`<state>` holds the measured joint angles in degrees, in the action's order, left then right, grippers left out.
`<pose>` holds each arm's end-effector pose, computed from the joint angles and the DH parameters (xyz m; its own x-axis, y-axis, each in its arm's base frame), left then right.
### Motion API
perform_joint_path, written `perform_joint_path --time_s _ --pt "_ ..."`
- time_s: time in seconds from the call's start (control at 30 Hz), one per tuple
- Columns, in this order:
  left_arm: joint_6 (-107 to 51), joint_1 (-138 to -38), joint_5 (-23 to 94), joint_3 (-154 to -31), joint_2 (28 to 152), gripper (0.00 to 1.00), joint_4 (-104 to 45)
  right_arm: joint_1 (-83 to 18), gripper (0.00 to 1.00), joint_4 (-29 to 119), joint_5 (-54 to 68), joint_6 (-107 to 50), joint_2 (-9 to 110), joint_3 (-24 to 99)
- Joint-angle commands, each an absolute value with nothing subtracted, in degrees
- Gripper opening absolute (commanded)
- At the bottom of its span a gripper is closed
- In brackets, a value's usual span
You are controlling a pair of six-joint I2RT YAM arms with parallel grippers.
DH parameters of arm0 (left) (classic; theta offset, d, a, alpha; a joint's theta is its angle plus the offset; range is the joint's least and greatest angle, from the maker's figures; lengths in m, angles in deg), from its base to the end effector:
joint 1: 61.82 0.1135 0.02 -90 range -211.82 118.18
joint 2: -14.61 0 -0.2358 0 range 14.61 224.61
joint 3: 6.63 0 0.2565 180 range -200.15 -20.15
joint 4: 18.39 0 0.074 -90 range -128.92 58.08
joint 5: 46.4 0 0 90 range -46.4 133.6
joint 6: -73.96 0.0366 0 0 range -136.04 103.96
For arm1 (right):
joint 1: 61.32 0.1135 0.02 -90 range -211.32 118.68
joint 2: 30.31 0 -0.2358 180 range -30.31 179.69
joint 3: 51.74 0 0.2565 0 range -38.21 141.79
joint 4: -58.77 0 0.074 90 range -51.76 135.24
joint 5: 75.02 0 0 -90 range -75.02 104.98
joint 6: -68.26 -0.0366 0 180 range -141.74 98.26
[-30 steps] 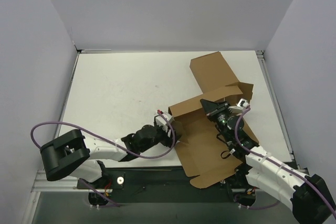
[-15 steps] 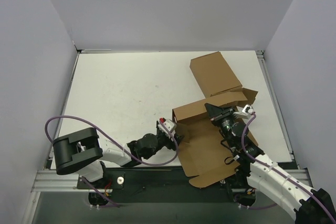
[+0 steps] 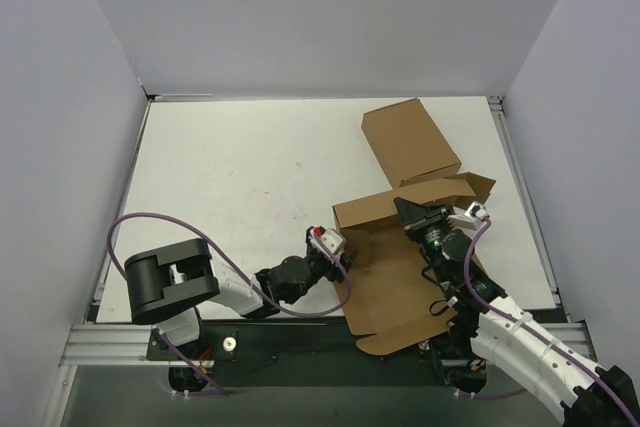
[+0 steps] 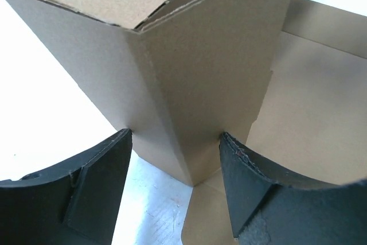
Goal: Fold the paper box
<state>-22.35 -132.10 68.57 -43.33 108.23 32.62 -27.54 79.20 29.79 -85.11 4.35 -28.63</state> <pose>0.1095 -0.2598 0.1229 -0.1128 0.0193 -0.9934 0.7035 0.7076 -0.0661 0.1593 0.0953 0.2131 -0.2354 0.8823 -0.4076 -0.2615 0.3464 0.9009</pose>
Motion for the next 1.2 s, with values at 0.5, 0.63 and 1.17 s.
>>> perform_joint_path --time_s 0.5,0.63,1.17 --pt "-16.4 -133.4 80.2 -47.8 114.9 0.73 39.9 -27.4 0.00 57.8 30.4 -87.7 4.8 -21.7" --pt "-13.5 -133.3 82.7 -48.4 115.5 0.71 39.1 -27.4 0.00 55.3 31.2 -88.4 4.6 -21.0" --pt "-8.0 -133.3 86.2 -49.9 115.4 0.43 43.8 -27.3 0.00 53.0 30.2 -89.4 5.9 -20.2"
